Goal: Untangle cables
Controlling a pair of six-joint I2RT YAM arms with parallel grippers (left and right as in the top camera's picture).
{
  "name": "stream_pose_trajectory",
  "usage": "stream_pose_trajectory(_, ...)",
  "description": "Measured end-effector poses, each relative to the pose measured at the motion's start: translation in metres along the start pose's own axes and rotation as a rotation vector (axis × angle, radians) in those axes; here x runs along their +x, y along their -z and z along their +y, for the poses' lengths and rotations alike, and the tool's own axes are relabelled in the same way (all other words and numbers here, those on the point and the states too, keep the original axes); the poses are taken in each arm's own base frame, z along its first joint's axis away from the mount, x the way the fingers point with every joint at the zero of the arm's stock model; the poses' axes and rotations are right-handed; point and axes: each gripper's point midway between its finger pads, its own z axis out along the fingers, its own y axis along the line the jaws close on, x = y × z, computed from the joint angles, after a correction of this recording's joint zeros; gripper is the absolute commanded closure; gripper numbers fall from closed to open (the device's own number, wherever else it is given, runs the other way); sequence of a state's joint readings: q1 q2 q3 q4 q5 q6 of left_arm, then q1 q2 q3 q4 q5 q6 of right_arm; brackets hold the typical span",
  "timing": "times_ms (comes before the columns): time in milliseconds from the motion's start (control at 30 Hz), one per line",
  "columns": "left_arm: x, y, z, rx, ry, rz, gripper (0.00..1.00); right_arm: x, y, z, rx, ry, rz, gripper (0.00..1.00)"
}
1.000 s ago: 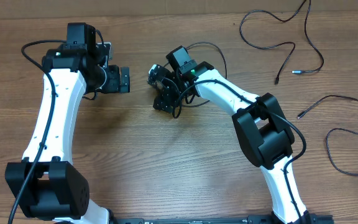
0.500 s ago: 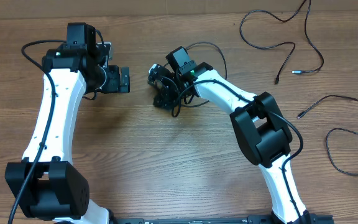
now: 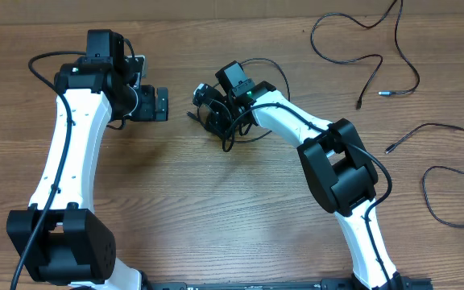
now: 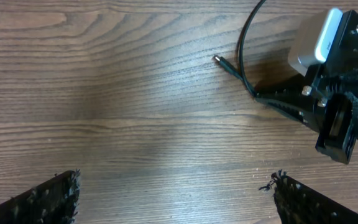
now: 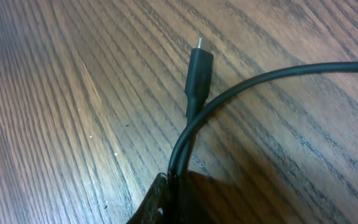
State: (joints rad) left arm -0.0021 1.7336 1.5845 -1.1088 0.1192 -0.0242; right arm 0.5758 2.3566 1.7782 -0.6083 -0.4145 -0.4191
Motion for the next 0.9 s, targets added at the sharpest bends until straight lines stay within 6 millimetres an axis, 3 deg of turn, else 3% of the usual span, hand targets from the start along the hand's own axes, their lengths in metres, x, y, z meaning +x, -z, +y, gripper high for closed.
stream_pose_trajectory(33, 0.0, 0.0, 0.0, 0.0, -0.001, 0.002, 0.0, 0.001, 0.0, 0.0, -0.001, -0.003, 0.003, 0.35)
stream_pose_trajectory(67, 0.001, 0.0, 0.0, 0.0, -0.001, 0.005, 0.0, 0.001, 0.0, 0.001, -0.008, 0.0, 0.002, 0.24)
stream_pose_trajectory(167, 0.002, 0.0, 0.0, 0.0, -0.001, 0.007, 0.0, -0.003, 0.001, 0.003, -0.018, 0.003, -0.007, 0.15)
stream_pose_trajectory(367, 0.002, 0.0, 0.0, -0.001, -0.001, 0.007, 0.01, -0.004, 0.002, 0.002, -0.011, 0.007, -0.01, 0.16)
stream_pose_trajectory(633, 0.002, 0.0, 0.0, -0.001, -0.001, 0.007, 0.0, -0.003, 0.001, -0.02, 0.115, 0.028, 0.001, 0.15)
stream_pose_trajectory(900, 0.002, 0.0, 0.0, 0.0, -0.001, 0.007, 0.0, 0.0, 0.0, -0.023, 0.14, 0.052, 0.009, 0.14)
